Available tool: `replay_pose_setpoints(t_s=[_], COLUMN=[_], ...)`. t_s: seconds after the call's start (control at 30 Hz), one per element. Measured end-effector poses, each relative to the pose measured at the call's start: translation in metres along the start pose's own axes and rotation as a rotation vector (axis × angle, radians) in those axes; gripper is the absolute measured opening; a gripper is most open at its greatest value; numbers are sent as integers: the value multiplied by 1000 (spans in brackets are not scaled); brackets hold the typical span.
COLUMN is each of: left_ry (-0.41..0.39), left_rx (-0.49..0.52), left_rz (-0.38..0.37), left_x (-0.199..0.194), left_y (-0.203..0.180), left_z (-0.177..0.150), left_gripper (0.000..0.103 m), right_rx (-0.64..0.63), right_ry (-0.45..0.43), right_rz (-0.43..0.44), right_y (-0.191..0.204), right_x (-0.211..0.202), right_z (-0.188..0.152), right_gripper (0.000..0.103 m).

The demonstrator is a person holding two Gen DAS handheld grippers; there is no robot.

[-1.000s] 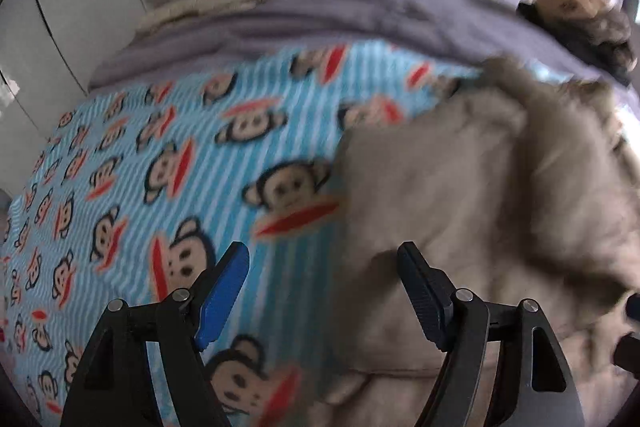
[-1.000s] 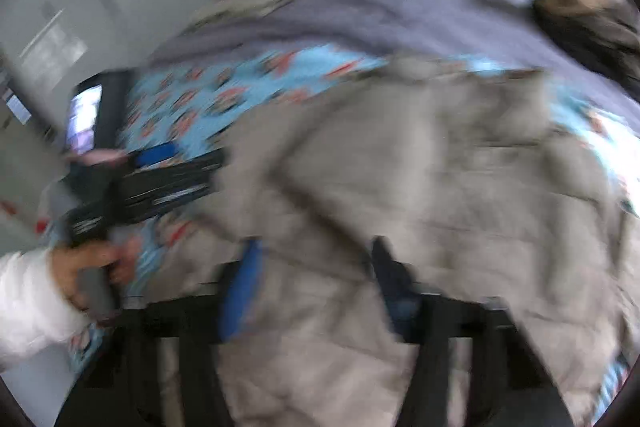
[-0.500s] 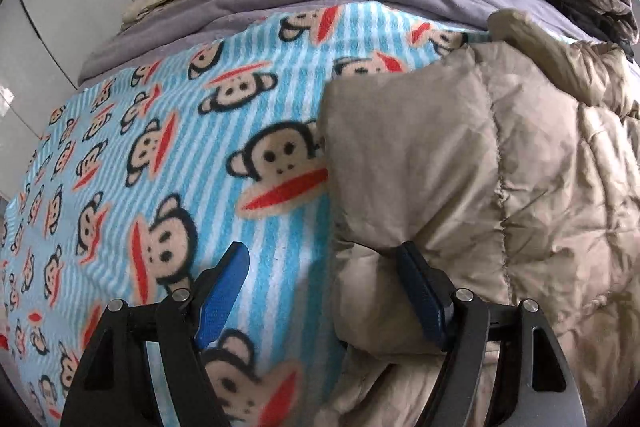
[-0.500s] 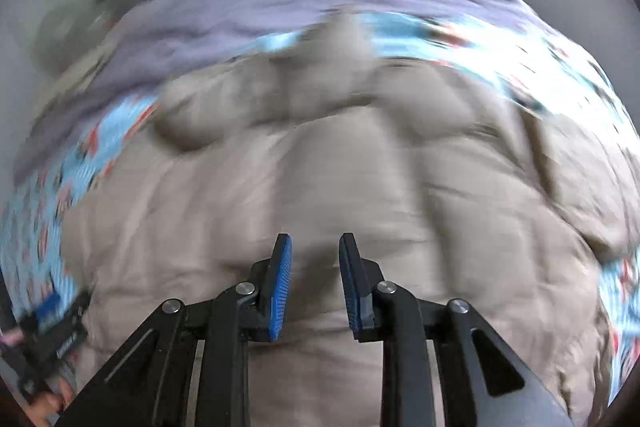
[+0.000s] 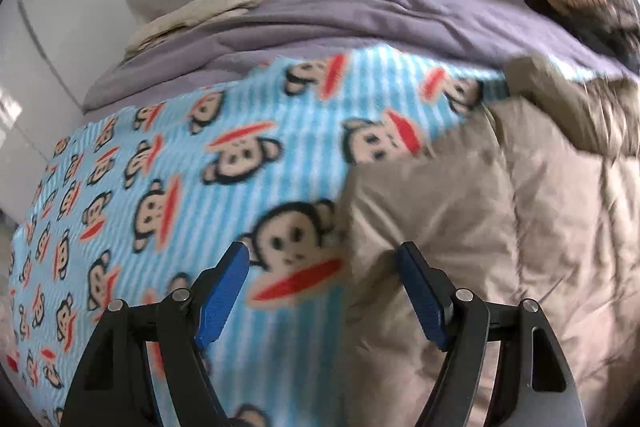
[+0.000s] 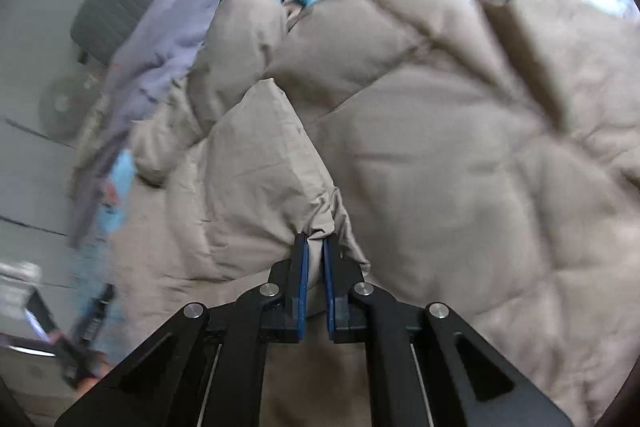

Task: Fold large clothes

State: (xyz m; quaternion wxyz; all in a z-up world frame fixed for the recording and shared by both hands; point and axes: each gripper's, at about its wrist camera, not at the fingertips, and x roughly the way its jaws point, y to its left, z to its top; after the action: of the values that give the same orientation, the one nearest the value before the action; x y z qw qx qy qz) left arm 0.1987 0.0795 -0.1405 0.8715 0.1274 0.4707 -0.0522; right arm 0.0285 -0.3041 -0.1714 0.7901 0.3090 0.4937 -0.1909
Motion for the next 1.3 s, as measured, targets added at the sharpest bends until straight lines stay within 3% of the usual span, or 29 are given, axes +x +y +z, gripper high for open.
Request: replay_pose_setpoints(t_s=[0.1, 0.37, 0.47, 0.6, 0.7, 0.83, 0.97, 1.13, 1.3], left_ry=[11, 59, 53, 40, 59, 83, 121, 150, 164], left_rx=[20, -36, -39, 2, 37, 62, 73, 116, 146], left_rz=[13, -6, -11, -13, -37, -91, -160, -223, -263], left_x=[9, 6, -10, -34, -50, -77, -101, -124, -139], left_y=[-13, -5, 2, 0, -8, -29, -57, -100, -138], left_z=[-9, -3, -4, -11, -22, -42, -63, -87, -101], left_gripper=[78, 78, 78, 78, 78, 78, 78, 78, 78], right_rx=[-86, -111, -118, -101, -76, -35, -4, 47, 86], right_ry=[-22, -26, -35, -43, -40, -18, -4, 25, 21], right_rz=[-67, -114, -99, -98, -89, -67, -50, -5, 24], right_y=[0, 3, -11, -25, -37, -55, -69, -92, -117], right_x=[0, 2, -17, -40, -56, -75, -94, -111, -124], right_z=[-3, -2, -9, -14, -22, -38, -60, -82, -93], right_gripper=[7, 7, 16, 40, 40, 40, 58, 58, 65])
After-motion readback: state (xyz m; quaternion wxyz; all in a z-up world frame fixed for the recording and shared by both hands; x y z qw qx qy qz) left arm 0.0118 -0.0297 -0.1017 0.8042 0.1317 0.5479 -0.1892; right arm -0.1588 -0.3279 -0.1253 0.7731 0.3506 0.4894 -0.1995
